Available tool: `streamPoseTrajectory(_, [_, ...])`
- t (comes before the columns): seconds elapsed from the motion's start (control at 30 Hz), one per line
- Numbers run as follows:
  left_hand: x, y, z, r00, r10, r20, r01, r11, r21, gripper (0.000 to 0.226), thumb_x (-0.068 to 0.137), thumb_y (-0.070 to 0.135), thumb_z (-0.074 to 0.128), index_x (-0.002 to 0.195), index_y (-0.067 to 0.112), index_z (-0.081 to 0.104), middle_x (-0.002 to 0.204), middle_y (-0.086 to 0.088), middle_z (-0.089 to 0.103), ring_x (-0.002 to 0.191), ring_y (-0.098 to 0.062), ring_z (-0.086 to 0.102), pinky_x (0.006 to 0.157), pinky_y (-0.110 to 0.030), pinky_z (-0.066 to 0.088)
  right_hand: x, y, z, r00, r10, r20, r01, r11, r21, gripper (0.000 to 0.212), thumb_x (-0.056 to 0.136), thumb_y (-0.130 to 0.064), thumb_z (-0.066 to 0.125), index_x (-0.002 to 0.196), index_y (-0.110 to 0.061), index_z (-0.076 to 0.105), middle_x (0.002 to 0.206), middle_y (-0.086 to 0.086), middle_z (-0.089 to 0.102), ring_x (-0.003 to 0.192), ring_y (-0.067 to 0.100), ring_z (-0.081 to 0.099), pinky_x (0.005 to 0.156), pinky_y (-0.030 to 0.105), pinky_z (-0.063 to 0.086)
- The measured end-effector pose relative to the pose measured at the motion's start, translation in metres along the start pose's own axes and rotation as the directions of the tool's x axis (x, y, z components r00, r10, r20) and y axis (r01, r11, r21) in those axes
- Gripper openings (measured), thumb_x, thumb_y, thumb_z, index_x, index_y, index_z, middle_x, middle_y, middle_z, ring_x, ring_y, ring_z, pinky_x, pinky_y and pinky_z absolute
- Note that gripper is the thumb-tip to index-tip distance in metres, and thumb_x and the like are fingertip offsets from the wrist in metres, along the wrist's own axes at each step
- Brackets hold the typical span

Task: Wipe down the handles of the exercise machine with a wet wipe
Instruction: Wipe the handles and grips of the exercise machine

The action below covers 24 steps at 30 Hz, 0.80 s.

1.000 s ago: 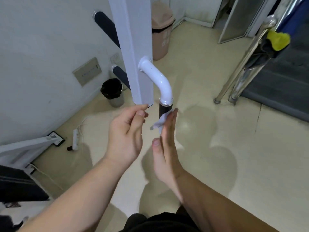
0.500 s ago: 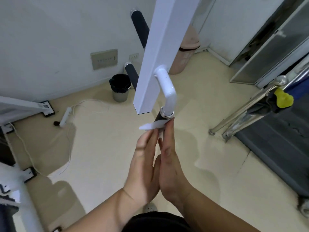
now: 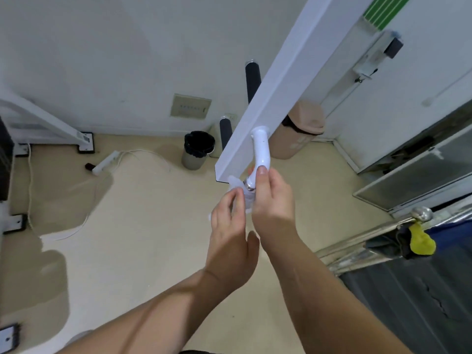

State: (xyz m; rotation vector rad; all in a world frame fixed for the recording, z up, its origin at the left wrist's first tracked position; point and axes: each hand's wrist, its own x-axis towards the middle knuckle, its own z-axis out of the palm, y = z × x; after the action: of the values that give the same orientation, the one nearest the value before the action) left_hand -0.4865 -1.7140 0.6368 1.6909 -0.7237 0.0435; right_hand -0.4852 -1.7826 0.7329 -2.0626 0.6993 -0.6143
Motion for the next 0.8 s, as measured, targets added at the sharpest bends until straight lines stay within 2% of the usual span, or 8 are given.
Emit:
streamPoseTrajectory(0.07, [0.012,0.012,0.008,0.998,-0.059,-0.019,0.058,0.997,-0.051,0.078,0.088,0.017,0.057,0.155,0.002,0.019,0.156,-0.022,0.032,0.141,-0.038,0.037,0.117,-0.048,0.033,-0.001,0.001,-0.003,1.0,0.001,0.011,-0.001,1.0,-0.014,0.035,0.102,-0.045,0.042,0.088,-0.02,0.062,0.076,0.0,0.064,0.073,0.014,0.061,0.072,0.038,0.051])
streamPoseTrajectory(0.2, [0.023,0.011,0.03,0.984,-0.083,-0.156,0.095,0.993,0.067,0.095,0.082,0.008,0.075,0.155,0.004,0.015,0.157,-0.022,0.035,0.142,-0.037,0.042,0.108,-0.056,0.045,-0.001,0.0,-0.01,0.993,-0.067,0.097,0.073,0.996,-0.053,0.04,0.102,-0.043,0.042,0.089,-0.011,0.062,0.082,0.011,0.067,0.077,0.024,0.063,0.073,0.04,0.052])
streamPoseTrajectory(0.27, [0.01,-0.009,0.032,0.993,-0.076,-0.089,0.079,0.996,0.033,0.103,0.078,0.001,0.069,0.157,0.009,0.004,0.165,-0.017,0.02,0.151,-0.033,0.027,0.115,-0.057,0.036,-0.001,-0.001,-0.011,0.989,-0.094,0.113,0.099,0.994,-0.038,0.039,0.103,-0.04,0.042,0.086,-0.01,0.061,0.081,0.01,0.065,0.076,0.024,0.06,0.07,0.033,0.048])
streamPoseTrajectory(0.37, [-0.011,-0.039,0.028,0.993,-0.116,0.036,0.115,0.993,0.029,0.105,0.071,-0.003,0.054,0.158,0.002,-0.003,0.169,-0.013,0.001,0.157,-0.028,0.006,0.12,-0.059,0.024,0.0,0.003,-0.013,0.99,-0.061,0.123,0.065,0.997,-0.031,0.035,0.106,-0.036,0.042,0.09,-0.012,0.062,0.081,0.006,0.063,0.075,0.019,0.056,0.068,0.022,0.043])
streamPoseTrajectory(0.47, [-0.002,-0.024,0.031,0.994,-0.108,0.0,0.108,0.992,-0.063,0.106,0.074,-0.002,0.062,0.159,0.006,-0.001,0.168,-0.016,0.007,0.156,-0.031,0.009,0.12,-0.061,0.023,0.0,0.003,-0.012,0.996,-0.008,0.092,0.01,1.0,-0.014,0.029,0.109,-0.029,0.044,0.096,-0.017,0.067,0.081,-0.006,0.065,0.075,0.004,0.058,0.068,0.012,0.043])
streamPoseTrajectory(0.57, [0.019,0.003,0.036,0.993,-0.065,-0.097,0.06,0.997,-0.055,0.098,0.085,0.013,0.068,0.157,0.001,0.004,0.164,-0.018,0.02,0.15,-0.036,0.024,0.115,-0.063,0.033,-0.001,0.002,-0.011,0.996,0.02,0.087,-0.019,1.0,-0.011,0.029,0.108,-0.027,0.044,0.096,-0.012,0.067,0.085,0.005,0.068,0.072,0.001,0.059,0.065,0.011,0.045])
streamPoseTrajectory(0.67, [0.006,-0.022,0.04,0.999,0.005,-0.049,-0.007,0.999,-0.042,0.111,0.076,-0.003,0.071,0.158,0.005,-0.004,0.166,-0.02,0.011,0.154,-0.038,0.015,0.115,-0.063,0.027,0.001,0.001,-0.011,0.997,0.008,0.075,-0.005,0.999,-0.046,0.029,0.108,-0.027,0.043,0.092,-0.021,0.066,0.079,-0.004,0.064,0.071,0.0,0.054,0.064,0.01,0.042])
streamPoseTrajectory(0.8, [-0.012,-0.042,0.044,0.998,-0.061,-0.008,0.06,0.997,-0.043,0.117,0.068,-0.007,0.063,0.157,0.004,-0.011,0.168,-0.011,-0.009,0.157,-0.032,-0.003,0.118,-0.066,0.019,0.003,0.005,-0.01,0.998,-0.025,0.052,0.031,0.994,-0.107,0.032,0.109,-0.032,0.041,0.084,-0.032,0.06,0.077,-0.01,0.056,0.07,0.004,0.051,0.062,0.01,0.037])
